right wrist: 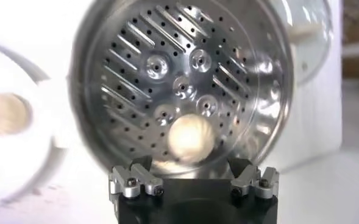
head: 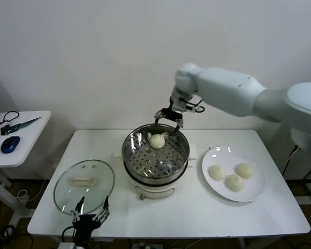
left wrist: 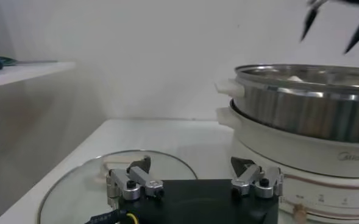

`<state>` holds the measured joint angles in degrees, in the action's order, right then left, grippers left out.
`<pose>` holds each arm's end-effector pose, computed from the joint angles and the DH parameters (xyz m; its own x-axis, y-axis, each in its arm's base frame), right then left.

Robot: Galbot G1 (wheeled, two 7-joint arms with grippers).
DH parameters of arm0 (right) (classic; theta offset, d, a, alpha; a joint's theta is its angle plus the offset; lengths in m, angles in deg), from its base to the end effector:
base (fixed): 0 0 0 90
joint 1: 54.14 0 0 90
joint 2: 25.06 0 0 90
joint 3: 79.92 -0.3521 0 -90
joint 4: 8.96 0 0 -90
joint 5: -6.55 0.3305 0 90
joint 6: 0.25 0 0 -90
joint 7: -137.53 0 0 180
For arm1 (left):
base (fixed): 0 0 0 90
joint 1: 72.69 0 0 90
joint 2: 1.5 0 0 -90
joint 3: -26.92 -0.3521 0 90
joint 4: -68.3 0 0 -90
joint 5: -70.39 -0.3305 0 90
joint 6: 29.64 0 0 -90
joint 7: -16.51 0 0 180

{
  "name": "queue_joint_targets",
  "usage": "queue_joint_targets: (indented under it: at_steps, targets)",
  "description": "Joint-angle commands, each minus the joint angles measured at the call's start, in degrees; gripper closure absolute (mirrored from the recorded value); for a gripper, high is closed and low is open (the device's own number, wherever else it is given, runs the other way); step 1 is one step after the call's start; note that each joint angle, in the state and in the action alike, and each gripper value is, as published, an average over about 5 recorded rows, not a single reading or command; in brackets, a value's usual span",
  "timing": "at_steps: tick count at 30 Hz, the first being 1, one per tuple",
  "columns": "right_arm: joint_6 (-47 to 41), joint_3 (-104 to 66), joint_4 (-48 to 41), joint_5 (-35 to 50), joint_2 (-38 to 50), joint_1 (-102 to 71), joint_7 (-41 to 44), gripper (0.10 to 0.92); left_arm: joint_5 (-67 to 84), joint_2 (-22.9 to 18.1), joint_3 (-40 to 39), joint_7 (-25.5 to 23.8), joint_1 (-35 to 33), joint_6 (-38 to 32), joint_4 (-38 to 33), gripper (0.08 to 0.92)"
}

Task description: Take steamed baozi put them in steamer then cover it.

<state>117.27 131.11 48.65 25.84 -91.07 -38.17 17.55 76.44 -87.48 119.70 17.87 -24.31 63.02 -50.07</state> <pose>0.5978 0.0033 0.0214 -0.1672 -0.2318 0.9583 -0.5466 -0.7871 -0.2857 0.0886 0.0277 -0.3376 -0.9616 -0.0320 0.2724 -0.0366 0.9993 -0.0117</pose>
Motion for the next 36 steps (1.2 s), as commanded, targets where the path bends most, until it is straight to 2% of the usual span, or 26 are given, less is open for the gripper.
queue_joint_targets:
  at_steps: [1, 8, 13, 25, 36]
  targets:
    - [-19.6, 12.7, 8.1, 20.3, 14.3, 10.7, 4.9, 0.203, -0.1, -0.1, 0.0, 0.0, 0.0, 0.0, -0.1, 0.177]
    - [-38.8, 16.8, 20.2, 21.8, 27.5, 8.0, -3.0, 0.203, 0.3, 0.3, 0.3, 0.0, 0.0, -0.3, 0.0, 0.177]
    - [-43.1, 15.6, 23.8, 18.3, 30.8, 2.5, -6.3, 0.203, 0.6, 0.4, 0.4, 0.0, 0.3, -0.4, 0.5, 0.177]
    - [-45.3, -2.8, 16.3, 8.8, 28.3, -19.4, -10.3, 0.203, 0.3, 0.3, 0.7, 0.0, 0.1, -0.6, 1.0, 0.177]
    - [-45.9, -10.6, 8.5, 2.7, 22.0, -29.3, -12.1, 0.203, -0.1, 0.1, 0.7, 0.0, -0.5, -0.8, 1.2, 0.177]
